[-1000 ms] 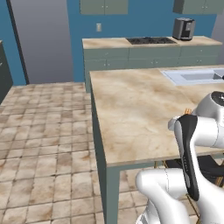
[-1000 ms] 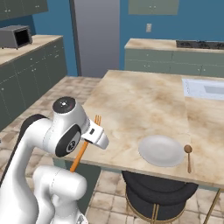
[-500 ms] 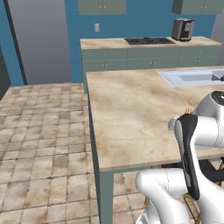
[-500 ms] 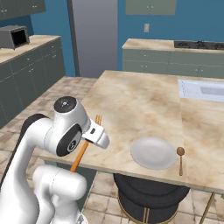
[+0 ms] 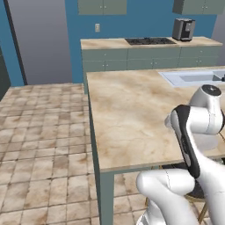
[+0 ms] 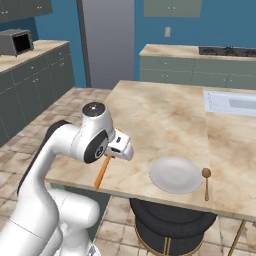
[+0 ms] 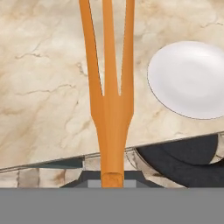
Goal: Take the fork and place it on the left side of the plate. Then take the spoon and place it on the right side of the plate. Make sure they're directly next to the plate.
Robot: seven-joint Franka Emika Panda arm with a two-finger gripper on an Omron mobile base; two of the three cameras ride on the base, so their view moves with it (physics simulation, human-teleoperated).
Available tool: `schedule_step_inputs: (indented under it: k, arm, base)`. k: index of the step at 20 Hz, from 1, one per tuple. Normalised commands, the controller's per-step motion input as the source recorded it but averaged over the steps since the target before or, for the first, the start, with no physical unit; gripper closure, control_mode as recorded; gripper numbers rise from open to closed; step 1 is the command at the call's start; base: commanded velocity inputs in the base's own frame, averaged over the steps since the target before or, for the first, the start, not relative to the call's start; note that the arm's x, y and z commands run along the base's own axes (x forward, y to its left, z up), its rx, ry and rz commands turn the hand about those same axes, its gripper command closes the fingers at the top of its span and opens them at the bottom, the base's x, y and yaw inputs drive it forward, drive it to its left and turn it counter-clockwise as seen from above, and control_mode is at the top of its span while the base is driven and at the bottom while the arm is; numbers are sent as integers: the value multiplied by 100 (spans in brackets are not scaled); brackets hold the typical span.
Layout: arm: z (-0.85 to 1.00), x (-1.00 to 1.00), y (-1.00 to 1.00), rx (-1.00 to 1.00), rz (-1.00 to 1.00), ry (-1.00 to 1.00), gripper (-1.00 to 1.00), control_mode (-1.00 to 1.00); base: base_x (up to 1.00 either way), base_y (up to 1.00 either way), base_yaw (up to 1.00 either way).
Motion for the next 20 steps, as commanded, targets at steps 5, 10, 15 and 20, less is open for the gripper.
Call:
schedule_step_inputs:
  k: [5,10,15,20]
  arm:
    - [-42,72,0,-12,9,5,100,-100]
    - [-60,61,0,-17,4,3,100,-100]
    - [-60,37,-15,-12,1,0,100,-100]
    - [-31,44,-23,-3,0,0,100,-100]
  base:
    - [0,0,0]
    - [0,0,0]
    - [0,0,0]
    - [0,0,0]
